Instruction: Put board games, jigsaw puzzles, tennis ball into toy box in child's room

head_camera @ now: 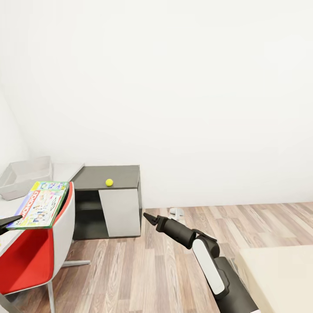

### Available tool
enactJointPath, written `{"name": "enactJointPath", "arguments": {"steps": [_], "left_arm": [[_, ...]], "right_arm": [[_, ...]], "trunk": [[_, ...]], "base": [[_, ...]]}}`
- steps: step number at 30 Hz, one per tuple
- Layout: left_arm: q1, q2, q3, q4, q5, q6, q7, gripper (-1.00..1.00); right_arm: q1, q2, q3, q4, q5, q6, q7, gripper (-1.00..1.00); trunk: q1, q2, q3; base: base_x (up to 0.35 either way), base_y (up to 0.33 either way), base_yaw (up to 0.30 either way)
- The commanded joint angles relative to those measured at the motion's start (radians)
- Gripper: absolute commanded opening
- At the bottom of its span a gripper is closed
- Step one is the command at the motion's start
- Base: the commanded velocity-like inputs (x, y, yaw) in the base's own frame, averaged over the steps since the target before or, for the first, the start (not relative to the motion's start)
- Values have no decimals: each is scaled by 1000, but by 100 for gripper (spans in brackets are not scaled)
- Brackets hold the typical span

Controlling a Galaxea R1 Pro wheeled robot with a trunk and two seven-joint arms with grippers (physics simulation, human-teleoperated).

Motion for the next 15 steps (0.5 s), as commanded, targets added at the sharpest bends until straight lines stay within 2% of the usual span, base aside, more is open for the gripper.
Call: {"name": "enactJointPath", "arguments": {"steps": [1,11,15], "left_arm": [[-1,0,0,0,0,10,-4,-100],[-1,-2,0,0,-2,9,-4,-100],[-1,-2,0,0,-2,9,-4,-100]], "right_arm": [[-1,0,0,1,-4,6,0,100],[-1,1,1,3,-4,10,0,100],[-1,3,2,3,-4,12,0,100]], "trunk": [[1,-1,-1],[1,-1,-1],[1,-1,-1]], "base": [[330,50,0],[330,9,0],[301,-82,59]]}}
